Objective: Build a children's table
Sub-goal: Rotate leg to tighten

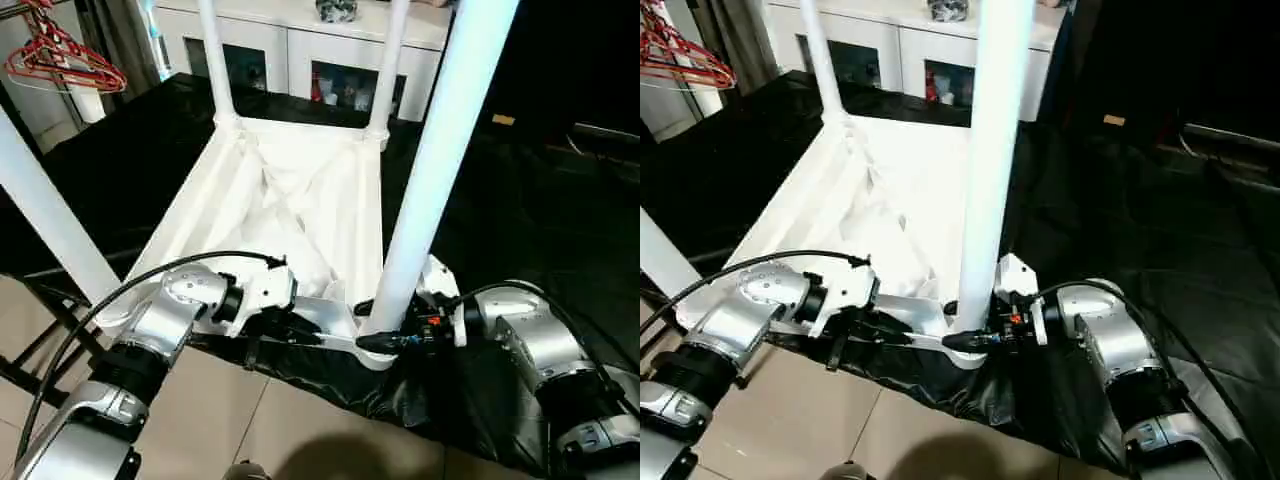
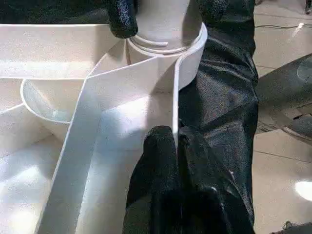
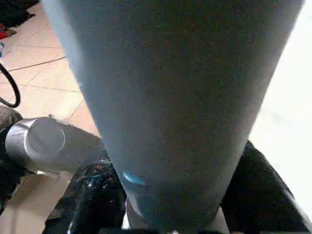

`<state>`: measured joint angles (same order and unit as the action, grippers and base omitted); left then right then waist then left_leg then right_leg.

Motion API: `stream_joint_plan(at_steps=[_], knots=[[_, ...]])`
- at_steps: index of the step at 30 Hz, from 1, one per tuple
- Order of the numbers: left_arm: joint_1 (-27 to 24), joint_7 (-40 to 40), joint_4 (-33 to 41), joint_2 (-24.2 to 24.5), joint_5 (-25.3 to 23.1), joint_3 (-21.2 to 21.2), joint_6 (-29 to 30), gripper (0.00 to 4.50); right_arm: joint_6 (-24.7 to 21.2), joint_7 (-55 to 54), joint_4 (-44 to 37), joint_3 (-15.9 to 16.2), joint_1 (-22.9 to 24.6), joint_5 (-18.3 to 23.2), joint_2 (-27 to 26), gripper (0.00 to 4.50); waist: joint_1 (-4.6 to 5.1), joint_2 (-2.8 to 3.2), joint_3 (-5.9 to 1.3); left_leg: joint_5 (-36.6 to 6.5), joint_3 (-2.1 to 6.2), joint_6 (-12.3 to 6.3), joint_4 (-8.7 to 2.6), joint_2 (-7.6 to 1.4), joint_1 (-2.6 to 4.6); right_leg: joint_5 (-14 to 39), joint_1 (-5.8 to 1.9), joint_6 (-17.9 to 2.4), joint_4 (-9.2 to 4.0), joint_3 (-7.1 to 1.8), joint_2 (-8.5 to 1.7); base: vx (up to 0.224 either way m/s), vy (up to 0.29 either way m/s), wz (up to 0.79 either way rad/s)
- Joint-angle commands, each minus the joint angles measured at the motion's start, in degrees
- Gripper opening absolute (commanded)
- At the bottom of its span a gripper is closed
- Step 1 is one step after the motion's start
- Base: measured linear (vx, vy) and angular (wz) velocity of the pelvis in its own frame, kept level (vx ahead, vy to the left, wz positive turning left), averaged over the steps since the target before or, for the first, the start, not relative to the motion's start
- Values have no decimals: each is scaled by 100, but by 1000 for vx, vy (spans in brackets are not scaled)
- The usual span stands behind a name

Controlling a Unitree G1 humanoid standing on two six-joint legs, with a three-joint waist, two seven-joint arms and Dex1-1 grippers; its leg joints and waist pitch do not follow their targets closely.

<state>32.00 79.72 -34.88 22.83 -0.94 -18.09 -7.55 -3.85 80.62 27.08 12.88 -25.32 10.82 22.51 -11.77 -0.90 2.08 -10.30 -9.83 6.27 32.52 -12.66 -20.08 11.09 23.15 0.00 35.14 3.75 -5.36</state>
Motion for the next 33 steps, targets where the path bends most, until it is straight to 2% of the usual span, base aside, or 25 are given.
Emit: stream_joint_plan(at_steps=[1, 3, 4, 5, 6, 8, 9, 10, 11, 13, 14, 16, 18, 20, 21, 24, 25, 26, 27, 29, 30, 31, 32, 33], knots=[[182, -295, -60, -20, 8, 98, -8, 0, -262, 277, -91, 418, 225, -101, -77, 208, 20, -21, -320, -1165, -39, -219, -349, -61, 3, 514, -301, -1264, -330, -206, -252, 0, 0, 0], [189, -353, -89, -29, -4, 112, -10, 0, -297, 227, -130, 409, 251, -79, -102, 207, 7, -8, -322, -1131, -36, -225, -348, -62, 3, 497, -299, -1257, -324, -207, -255, 0, 0, 0], [205, -451, -125, -47, -32, 132, -10, 0, -318, 206, -158, 404, 275, -56, -118, 207, 1, -33, -317, -1135, -37, -238, -350, -63, 3, 547, -297, -1251, -322, -205, -258, 0, 0, 0], [219, -578, -166, -65, -73, 150, -39, 0, -292, 177, -166, 409, 302, -55, -132, 207, -2, -28, -320, -1136, -37, -238, -349, -63, 1, 569, -297, -1243, -326, -206, -259, 0, 0, 0], [227, -858, -200, -113, -145, 191, -16, 0, -196, 14, -115, 390, 359, -87, -196, 206, -3, -56, -312, -1147, -40, -235, -354, -66, 1, 640, -297, -1219, -337, -207, -263, 0, 0, 0], [226, -956, -205, -129, -171, 204, -5, 0, -157, -45, -97, 379, 378, -97, -223, 206, -19, -33, -286, -1329, -37, -186, -380, -69, 11, 1068, -276, -1116, -387, -215, -279, 0, 0, 0], [252, -1346, -250, -228, -251, 262, 62, 0, -46, -506, 63, 230, 369, -146, -408, 206, 0, -143, -272, -1362, -54, -188, -385, -72, 10, 1222, -274, -1064, -414, -219, -278, 0, 0, 0], [262, -1493, -268, -261, -286, 281, 84, 0, 5, -700, 138, 171, 355, -175, -483, 204, -19, -115, -268, -1408, -35, -125, -407, -67, 16, 1574, -263, -951, -436, -226, -311, 0, 0, 0], [268, -1654, -276, -311, -324, 294, 137, 0, 80, -1012, 259, 84, 328, -229, -594, 203, -3, -139, -258, -1463, -30, -97, -418, -70, 16, 1766, -252, -886, -453, -228, -321, 0, 0, 0], [265, -1745, -267, -346, -344, 298, 186, 0, 115, -1242, 352, 22, 304, -268, -674, 200, 38, -127, -240, -1740, -2, 28, -459, -65, 51, 2453, -216, -642, -535, -224, -337, 0, 0, 0], [259, -1861, -251, -384, -371, 308, 237, 0, 125, -1478, 444, -31, 274, -313, -753, 199, 58, -171, -235, -1777, 4, 31, -466, -63, 41, 2573, -227, -584, -550, -216, -338, 0, 0, 0], [218, -2224, -162, -564, -424, 347, 373, 0, 261, -2350, 870, -216, 126, -457, -1063, 198, 111, -175, -231, -1856, 35, 98, -488, -60, 33, 2855, -203, -450, -578, -211, -353, 0, 0, 0], [199, -2345, -127, -625, -457, 350, 400, 0, 311, -2626, 995, -264, 78, -496, -1167, 195, 149, -191, -232, -1922, 49, 129, -499, -54, 28, 2898, -198, -414, -583, -202, -347, 0, 0, 0], [176, -2748, -45, -842, -576, 335, 567, 0, 282, -3333, 1303, -458, -89, -466, -1518, 195, 215, -186, -236, -1987, 54, 139, -503, -58, 36, 2748, -180, -485, -572, -205, -334, 0, 0, 0], [177, -2836, -39, -886, -602, 333, 597, 0, 272, -3467, 1362, -497, -124, -458, -1585, 195, 233, -196, -237, -1973, 55, 141, -506, -54, 24, 2704, -192, -493, -568, -203, -330, 0, 0, 0], [224, -3378, -1, -1232, -699, 331, 835, 0, 205, -4496, 1846, -626, -418, -647, -1989, 195, 259, -175, -248, -1913, 46, 148, -499, -47, 36, 2503, -179, -573, -550, -215, -319, 0, 0, 0], [242, -3546, 12, -1341, -745, 318, 897, 0, 180, -4800, 2014, -678, -525, -693, -2135, 195, 250, -132, -255, -1863, 43, 149, -494, -42, 41, 2379, -180, -609, -543, -221, -320, 0, 0, 0], [242, -3546, 12, -1341, -745, 318, 897, 0, 180, -4800, 2014, -678, -525, -693, -2135, 195, 261, -155, -258, -1828, 29, 133, -489, -41, 39, 2210, -181, -643, -537, -224, -304, 0, 0, 0], [248, -3628, 26, -1397, -773, 306, 930, 0, 164, -4949, 2102, -708, -582, -709, -2219, 195, 248, -121, -269, -1779, 32, 128, -483, -38, 31, 2100, -195, -660, -520, -228, -306, 0, 0, 0], [258, -3710, 59, -1555, -829, 229, 943, 0, 206, -5222, 2258, -757, -697, -728, -2445, 195, 252, -94, -293, -1590, 22, 102, -472, -28, 5, 1642, -224, -744, -473, -228, -280, 0, 0, 0], [250, -3675, 87, -1589, -836, 194, 929, 0, 262, -5238, 2263, -788, -707, -712, -2487, 230, 247, -75, -304, -1545, 13, 93, -462, -28, 9, 1515, -224, -762, -470, -230, -277, 0, 0, 0], [235, -3596, 124, -1606, -835, 155, 897, 0, 317, -5159, 2249, -843, -705, -657, -2498, 230, 243, -83, -313, -1480, 4, 78, -455, -33, 18, 1359, -223, -788, -462, -230, -274, 0, 0, 0], [224, -3544, 141, -1601, -828, 138, 869, 0, 316, -5074, 2222, -875, -692, -610, -2479, 265, 223, -84, -320, -1315, -8, 11, -438, -26, 0, 988, -250, -866, -422, -230, -263, 0, 0, 0], [219, -3525, 145, -1593, -825, 133, 858, 0, 315, -5054, 2214, -879, -687, -606, -2465, 268, 221, -82, -323, -1267, -6, -2, -438, -27, -4, 899, -259, -884, -409, -225, -260, 0, 0, 0]])
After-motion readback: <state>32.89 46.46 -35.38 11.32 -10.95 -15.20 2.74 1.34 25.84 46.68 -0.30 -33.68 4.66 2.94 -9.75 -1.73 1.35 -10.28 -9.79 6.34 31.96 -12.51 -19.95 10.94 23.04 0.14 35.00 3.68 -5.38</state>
